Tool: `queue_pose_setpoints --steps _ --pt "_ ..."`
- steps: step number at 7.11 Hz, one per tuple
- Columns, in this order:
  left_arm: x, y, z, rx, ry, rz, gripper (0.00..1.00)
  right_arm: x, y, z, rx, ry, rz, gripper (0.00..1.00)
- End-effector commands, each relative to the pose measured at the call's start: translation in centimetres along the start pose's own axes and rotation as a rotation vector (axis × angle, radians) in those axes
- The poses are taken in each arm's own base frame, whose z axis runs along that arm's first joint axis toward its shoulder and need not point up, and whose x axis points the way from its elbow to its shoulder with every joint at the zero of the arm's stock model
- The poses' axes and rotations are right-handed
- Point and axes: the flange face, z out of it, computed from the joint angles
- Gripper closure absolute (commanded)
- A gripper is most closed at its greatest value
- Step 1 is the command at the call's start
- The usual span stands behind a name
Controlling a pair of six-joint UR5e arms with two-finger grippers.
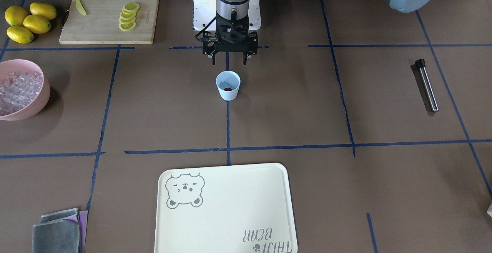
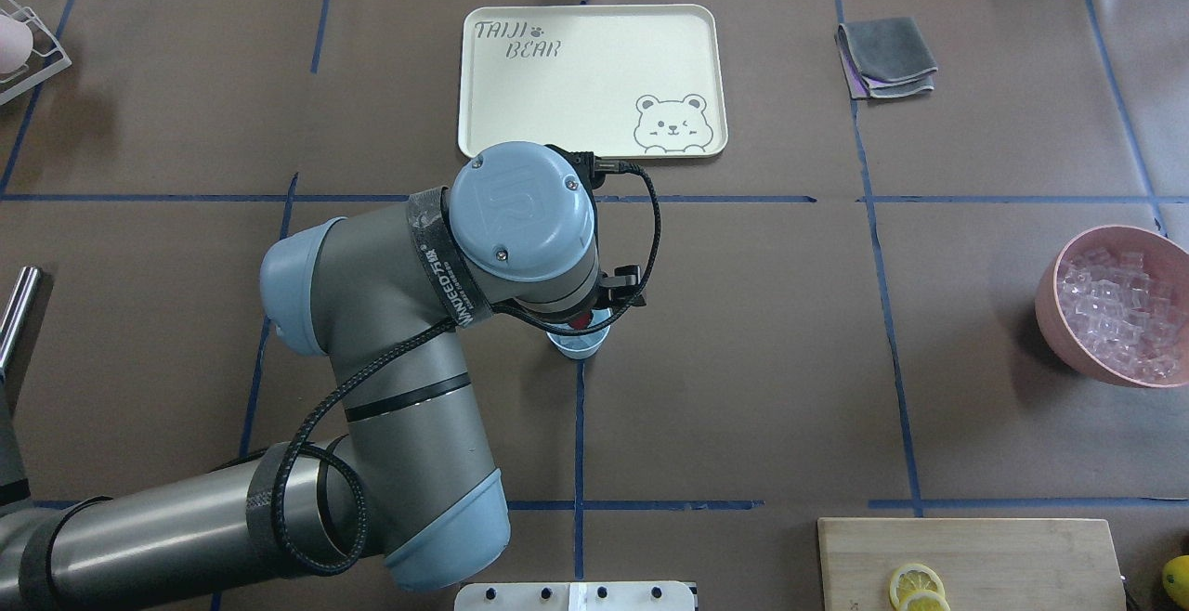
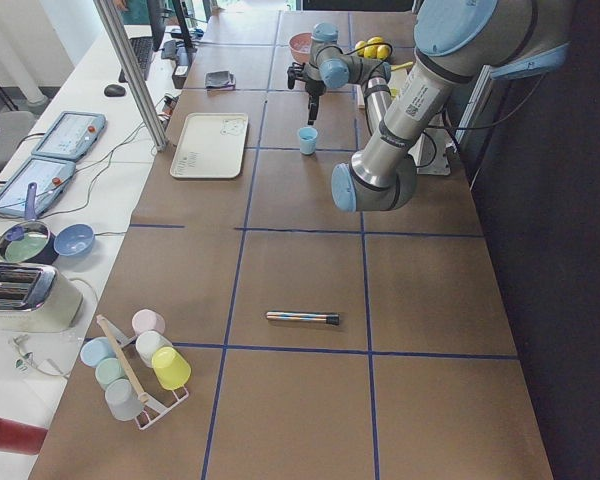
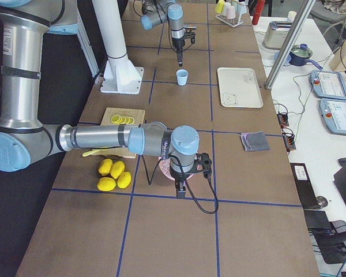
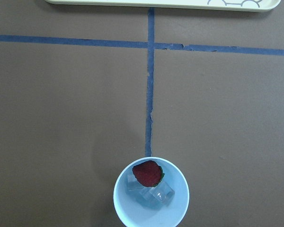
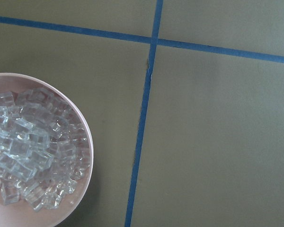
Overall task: Mash ice and strawberries in cup
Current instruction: 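Open the left gripper to drop the strawberry, then withdraw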
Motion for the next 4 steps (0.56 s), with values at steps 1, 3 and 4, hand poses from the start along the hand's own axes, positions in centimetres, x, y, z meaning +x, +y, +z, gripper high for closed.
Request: queue_pose_setpoints --steps 1,3,4 --pt "-4.9 -0.1 -0.1 -0.004 -0.023 0.117 0.0 0.1 0.0 0.0 -0.001 0.0 0.001 0.0" --pt "-17.6 -4.6 -3.7 -0.049 -0.058 0.257 0.0 0.1 0.0 0.1 -0.001 0.0 0.001 0.0" --pt "-25.2 -7.6 -5.2 -0.101 -0.065 0.272 0.0 0.1 0.0 0.1 -0.001 0.0 0.001 0.0"
